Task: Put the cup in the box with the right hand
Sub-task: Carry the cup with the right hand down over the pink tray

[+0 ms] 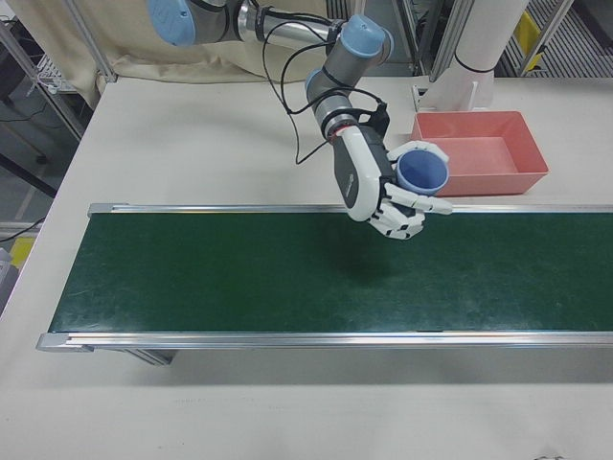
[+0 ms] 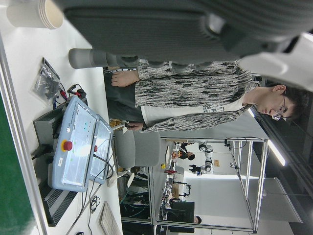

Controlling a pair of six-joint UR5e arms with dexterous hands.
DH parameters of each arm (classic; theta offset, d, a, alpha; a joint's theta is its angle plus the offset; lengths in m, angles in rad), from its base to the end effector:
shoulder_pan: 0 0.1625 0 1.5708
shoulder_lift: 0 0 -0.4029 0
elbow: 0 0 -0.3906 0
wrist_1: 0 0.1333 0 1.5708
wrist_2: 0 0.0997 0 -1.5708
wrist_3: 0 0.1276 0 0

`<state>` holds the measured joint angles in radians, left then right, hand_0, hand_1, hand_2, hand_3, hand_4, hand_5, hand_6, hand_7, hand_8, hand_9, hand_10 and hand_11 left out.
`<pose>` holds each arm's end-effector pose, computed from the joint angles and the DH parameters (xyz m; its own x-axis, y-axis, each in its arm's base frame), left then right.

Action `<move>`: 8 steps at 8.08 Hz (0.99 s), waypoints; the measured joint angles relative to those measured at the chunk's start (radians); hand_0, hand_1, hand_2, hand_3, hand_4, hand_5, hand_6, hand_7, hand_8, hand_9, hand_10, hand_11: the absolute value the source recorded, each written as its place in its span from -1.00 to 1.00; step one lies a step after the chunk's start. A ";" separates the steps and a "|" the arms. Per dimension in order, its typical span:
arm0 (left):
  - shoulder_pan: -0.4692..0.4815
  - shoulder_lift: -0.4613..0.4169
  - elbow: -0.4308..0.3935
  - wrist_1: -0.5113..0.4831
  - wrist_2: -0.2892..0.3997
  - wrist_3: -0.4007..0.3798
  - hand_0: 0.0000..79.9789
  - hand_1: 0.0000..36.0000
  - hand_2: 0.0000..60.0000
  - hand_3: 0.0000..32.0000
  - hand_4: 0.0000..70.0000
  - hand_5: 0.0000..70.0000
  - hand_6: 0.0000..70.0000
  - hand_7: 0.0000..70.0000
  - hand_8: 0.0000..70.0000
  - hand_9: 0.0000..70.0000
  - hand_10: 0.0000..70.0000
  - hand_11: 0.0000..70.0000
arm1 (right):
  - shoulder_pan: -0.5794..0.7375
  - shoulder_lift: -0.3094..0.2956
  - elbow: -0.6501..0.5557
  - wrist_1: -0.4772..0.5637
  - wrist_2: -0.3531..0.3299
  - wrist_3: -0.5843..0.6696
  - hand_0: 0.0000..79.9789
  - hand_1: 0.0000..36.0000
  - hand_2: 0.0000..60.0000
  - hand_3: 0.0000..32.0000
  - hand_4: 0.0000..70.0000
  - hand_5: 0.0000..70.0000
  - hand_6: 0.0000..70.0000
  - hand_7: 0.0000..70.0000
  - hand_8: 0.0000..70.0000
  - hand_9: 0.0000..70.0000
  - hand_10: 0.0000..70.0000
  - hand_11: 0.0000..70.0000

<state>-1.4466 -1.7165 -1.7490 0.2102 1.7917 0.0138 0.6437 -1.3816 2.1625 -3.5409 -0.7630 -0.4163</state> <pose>-0.0347 -0.5725 0.5217 -0.9413 -0.3353 -0.0386 -0.0011 0.1172 -0.9931 -0.2423 -0.4638 0.3429 -0.9905 0.0470 0.1291 -0.1123 0.2652 -0.9576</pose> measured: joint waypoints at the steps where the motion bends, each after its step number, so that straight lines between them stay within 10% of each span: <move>1: 0.000 0.000 0.000 0.000 0.000 0.000 -1.00 -1.00 -1.00 -1.00 -1.00 -1.00 -1.00 -1.00 -1.00 -1.00 -1.00 -1.00 | -0.063 0.002 0.078 0.001 -0.012 -0.065 0.14 0.21 1.00 -1.00 1.00 -0.75 0.09 1.00 0.61 1.00 -0.08 0.29; 6: 0.000 0.000 0.000 0.000 0.000 0.000 -1.00 -1.00 -1.00 -1.00 -1.00 -1.00 -1.00 -1.00 -1.00 -1.00 -1.00 -1.00 | -0.417 0.025 0.234 0.012 -0.047 -0.362 0.13 -0.14 0.82 -1.00 1.00 -0.77 0.04 1.00 0.53 1.00 -0.11 0.26; 7: 0.000 0.000 0.000 0.000 0.000 0.000 -1.00 -1.00 -1.00 -1.00 -1.00 -1.00 -1.00 -1.00 -1.00 -1.00 -1.00 -1.00 | -0.459 0.025 0.227 0.027 -0.045 -0.404 0.16 -0.28 0.12 -1.00 0.73 -0.79 -0.09 1.00 0.37 1.00 -0.26 0.07; 8: 0.000 0.000 0.000 0.000 0.000 0.000 -1.00 -1.00 -1.00 -1.00 -1.00 -1.00 -1.00 -1.00 -1.00 -1.00 -1.00 -1.00 | -0.493 0.026 0.218 0.051 -0.044 -0.440 0.20 -0.29 -0.96 -1.00 -0.87 -0.80 -0.54 0.80 -0.34 0.20 -0.66 -0.47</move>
<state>-1.4466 -1.7165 -1.7487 0.2102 1.7917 0.0138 0.1508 -1.3561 2.3805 -3.4895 -0.8075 -0.8560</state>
